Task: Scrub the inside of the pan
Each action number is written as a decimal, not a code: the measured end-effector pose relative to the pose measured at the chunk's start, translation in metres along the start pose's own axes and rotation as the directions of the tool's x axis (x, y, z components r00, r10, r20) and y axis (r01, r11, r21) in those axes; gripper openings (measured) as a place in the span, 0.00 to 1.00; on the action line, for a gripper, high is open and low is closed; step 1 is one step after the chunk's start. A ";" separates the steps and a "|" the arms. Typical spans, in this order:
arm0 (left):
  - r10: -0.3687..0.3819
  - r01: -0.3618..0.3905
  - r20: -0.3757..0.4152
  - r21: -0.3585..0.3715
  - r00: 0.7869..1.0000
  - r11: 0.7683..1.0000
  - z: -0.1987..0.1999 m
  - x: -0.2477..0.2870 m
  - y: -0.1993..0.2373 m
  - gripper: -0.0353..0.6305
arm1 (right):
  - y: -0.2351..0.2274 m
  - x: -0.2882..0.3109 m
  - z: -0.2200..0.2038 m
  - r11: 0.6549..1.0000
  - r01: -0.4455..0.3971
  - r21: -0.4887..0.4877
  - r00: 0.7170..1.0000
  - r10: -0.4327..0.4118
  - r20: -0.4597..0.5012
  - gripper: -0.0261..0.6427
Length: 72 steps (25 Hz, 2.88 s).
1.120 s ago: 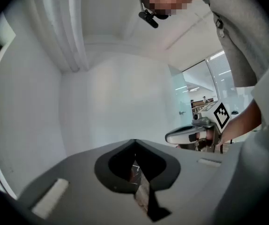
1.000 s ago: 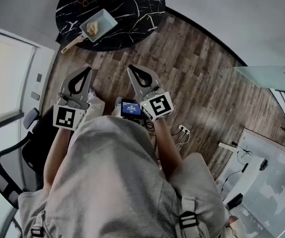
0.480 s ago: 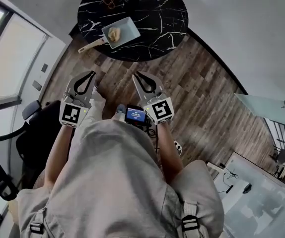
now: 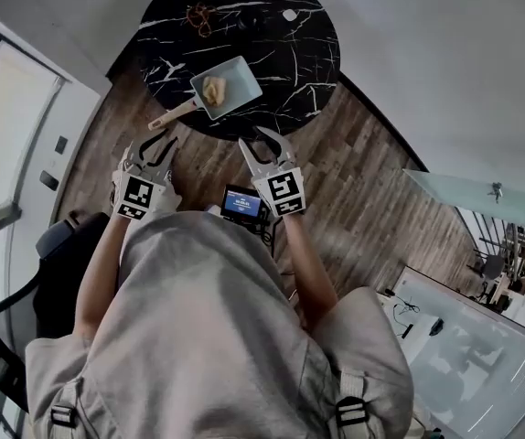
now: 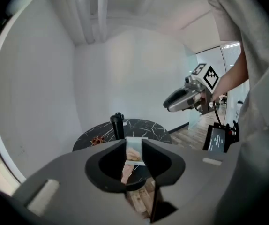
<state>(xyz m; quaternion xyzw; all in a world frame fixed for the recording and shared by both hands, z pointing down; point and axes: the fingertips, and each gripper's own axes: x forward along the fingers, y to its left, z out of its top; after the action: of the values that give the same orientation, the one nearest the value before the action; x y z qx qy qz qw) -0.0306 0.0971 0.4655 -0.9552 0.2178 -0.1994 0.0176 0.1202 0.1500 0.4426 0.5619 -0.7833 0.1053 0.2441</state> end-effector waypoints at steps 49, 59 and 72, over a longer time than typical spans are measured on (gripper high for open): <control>-0.244 0.272 -0.487 -0.015 0.838 0.962 -0.194 0.137 0.020 0.25 | -0.122 0.270 -0.136 0.997 -0.029 -0.076 0.844 -0.016 -0.536 0.14; -0.227 0.266 -0.535 -0.005 0.813 0.964 -0.199 0.138 0.019 0.25 | -0.147 0.268 -0.114 0.962 0.060 -0.268 0.867 -0.183 -0.463 0.14; -0.254 0.275 -0.520 -0.038 0.815 0.961 -0.193 0.141 0.010 0.25 | -0.151 0.308 -0.153 0.970 0.023 -0.244 0.785 -0.169 -0.596 0.14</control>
<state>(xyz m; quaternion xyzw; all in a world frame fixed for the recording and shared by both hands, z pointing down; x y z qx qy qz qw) 0.0064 0.0385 0.6942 -0.8859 0.0756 -0.4548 -0.0511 0.2248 -0.0903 0.7112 0.5057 -0.6389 0.1803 0.5510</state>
